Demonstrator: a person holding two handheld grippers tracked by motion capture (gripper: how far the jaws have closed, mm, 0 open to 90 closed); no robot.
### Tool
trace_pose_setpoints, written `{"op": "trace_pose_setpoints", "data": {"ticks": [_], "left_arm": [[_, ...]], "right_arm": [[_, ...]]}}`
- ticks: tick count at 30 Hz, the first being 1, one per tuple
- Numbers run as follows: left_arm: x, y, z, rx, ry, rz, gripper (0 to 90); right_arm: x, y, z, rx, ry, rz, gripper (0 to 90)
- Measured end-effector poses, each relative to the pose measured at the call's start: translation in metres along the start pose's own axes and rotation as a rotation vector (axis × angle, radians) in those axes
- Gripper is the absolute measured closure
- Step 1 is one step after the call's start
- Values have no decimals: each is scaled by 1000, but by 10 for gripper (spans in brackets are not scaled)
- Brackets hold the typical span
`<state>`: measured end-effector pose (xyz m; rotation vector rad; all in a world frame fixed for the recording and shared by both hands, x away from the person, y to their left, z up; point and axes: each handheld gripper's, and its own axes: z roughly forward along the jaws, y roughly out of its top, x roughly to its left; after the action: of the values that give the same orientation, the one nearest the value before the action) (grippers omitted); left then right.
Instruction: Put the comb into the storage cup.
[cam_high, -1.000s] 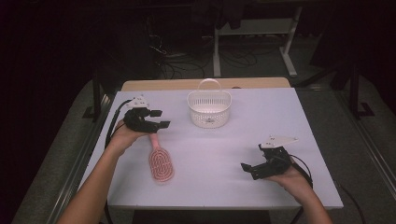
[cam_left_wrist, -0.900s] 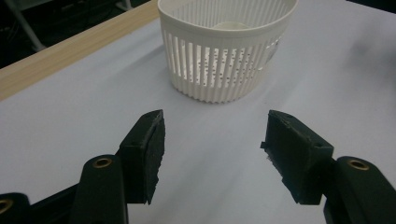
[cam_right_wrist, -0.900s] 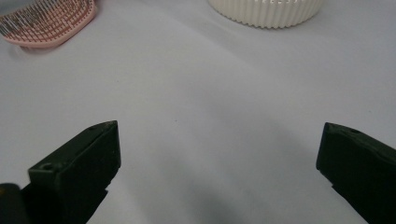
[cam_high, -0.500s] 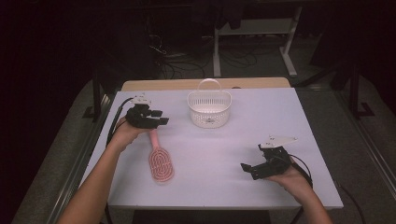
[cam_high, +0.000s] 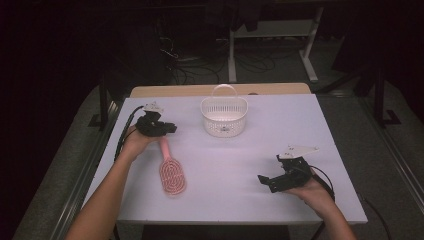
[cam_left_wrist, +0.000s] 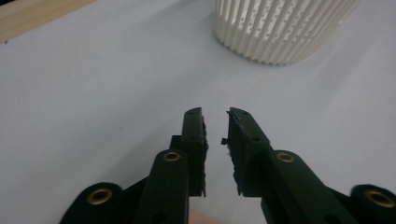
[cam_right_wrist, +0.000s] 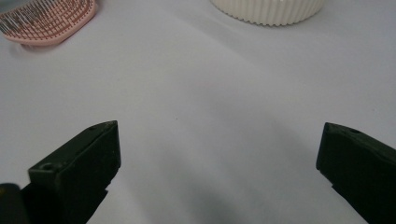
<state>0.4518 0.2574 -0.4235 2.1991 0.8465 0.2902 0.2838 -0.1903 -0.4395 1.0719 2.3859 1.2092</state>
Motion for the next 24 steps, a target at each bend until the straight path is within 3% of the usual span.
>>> {"op": "trace_pose_setpoints", "data": {"ticks": [6, 24], "left_arm": [[5, -4, 5, 26, -5, -22, 891], [7, -9, 19, 127, 25, -28, 900]], "right_arm": [[0, 0, 0, 0, 0, 1, 0], [0, 0, 1, 4, 1, 1, 0]]}}
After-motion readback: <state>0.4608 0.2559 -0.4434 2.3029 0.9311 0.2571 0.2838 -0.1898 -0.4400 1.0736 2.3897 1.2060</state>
